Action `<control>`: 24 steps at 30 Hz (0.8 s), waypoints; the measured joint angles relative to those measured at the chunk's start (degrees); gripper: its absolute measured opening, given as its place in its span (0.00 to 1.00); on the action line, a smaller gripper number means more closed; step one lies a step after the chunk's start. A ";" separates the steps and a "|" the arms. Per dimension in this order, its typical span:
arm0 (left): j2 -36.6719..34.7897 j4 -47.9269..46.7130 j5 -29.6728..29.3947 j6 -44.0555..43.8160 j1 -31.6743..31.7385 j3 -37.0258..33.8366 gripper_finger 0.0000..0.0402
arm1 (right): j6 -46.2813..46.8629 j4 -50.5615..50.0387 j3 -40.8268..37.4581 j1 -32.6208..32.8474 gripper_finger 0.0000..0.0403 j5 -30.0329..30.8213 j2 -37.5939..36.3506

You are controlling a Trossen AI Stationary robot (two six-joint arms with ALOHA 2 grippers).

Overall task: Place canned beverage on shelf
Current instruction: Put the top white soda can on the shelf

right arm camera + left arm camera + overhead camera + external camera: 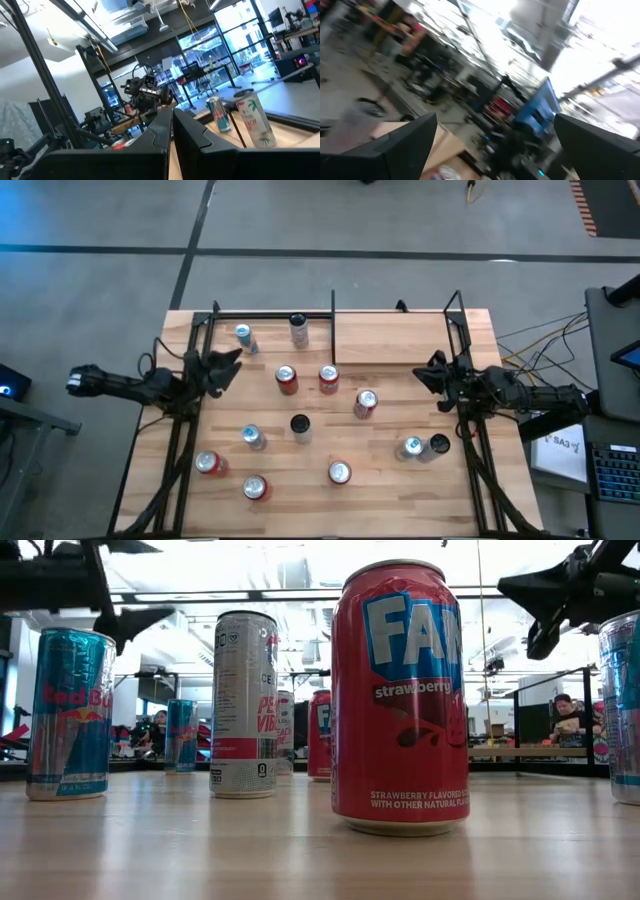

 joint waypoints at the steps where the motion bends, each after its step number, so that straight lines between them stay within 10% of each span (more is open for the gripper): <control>1: 1.61 -0.03 1.06 0.15 0.00 1.21 0.97 | -0.03 0.32 0.00 0.00 0.02 0.00 0.00; 8: 12.00 -5.48 4.46 5.78 0.00 10.00 0.97 | 0.41 0.14 0.00 0.00 0.02 -0.11 0.36; 24: 24.59 -61.46 -3.22 1.81 0.09 37.99 0.97 | 0.80 -0.29 0.02 0.00 0.02 -0.20 1.90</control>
